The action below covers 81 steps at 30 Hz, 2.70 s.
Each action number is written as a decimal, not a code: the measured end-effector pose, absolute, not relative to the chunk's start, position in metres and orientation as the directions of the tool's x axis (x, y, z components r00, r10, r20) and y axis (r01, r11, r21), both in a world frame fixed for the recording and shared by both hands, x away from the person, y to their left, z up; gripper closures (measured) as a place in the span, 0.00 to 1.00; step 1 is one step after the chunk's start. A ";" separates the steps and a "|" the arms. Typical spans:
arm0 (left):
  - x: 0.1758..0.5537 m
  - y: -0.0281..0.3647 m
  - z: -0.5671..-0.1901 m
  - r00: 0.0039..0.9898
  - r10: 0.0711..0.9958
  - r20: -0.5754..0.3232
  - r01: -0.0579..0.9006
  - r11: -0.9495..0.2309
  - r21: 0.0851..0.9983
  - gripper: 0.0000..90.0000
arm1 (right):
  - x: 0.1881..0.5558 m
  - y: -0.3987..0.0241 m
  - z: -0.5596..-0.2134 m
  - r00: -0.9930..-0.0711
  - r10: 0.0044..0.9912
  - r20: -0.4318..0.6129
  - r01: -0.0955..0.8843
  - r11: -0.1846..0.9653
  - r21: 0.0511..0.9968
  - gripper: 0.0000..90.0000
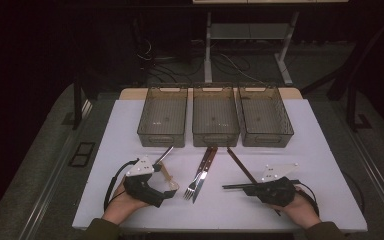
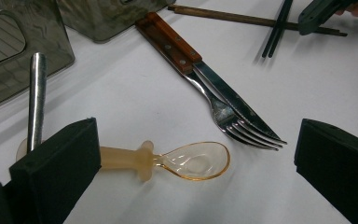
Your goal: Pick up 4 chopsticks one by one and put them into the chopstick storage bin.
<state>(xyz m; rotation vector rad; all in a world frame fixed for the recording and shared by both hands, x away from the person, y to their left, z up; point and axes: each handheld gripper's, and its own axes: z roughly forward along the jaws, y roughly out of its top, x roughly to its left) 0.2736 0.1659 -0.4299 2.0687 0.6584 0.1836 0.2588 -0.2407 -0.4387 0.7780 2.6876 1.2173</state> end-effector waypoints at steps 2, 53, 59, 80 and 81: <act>0.274 0.166 -0.430 0.844 0.521 -0.125 0.384 -0.425 0.820 0.00 | 0.262 -0.238 -0.440 -0.866 0.484 0.123 0.413 0.556 0.721 1.00; 0.273 0.165 -0.430 0.853 0.505 -0.131 0.379 -0.428 0.820 0.00 | 0.298 -0.221 -0.447 -0.847 0.520 0.113 0.431 0.545 0.720 1.00; 0.273 0.165 -0.430 0.853 0.505 -0.131 0.379 -0.428 0.821 0.00 | 0.300 -0.221 -0.448 -0.845 0.523 0.112 0.431 0.541 0.722 1.00; 0.273 0.165 -0.430 0.855 0.501 -0.129 0.377 -0.432 0.819 0.00 | 0.310 -0.224 -0.449 -0.825 0.553 0.116 0.453 0.526 0.720 1.00; 0.273 0.165 -0.430 0.855 0.502 -0.129 0.377 -0.431 0.819 0.00 | 0.311 -0.224 -0.449 -0.825 0.553 0.115 0.453 0.527 0.719 1.00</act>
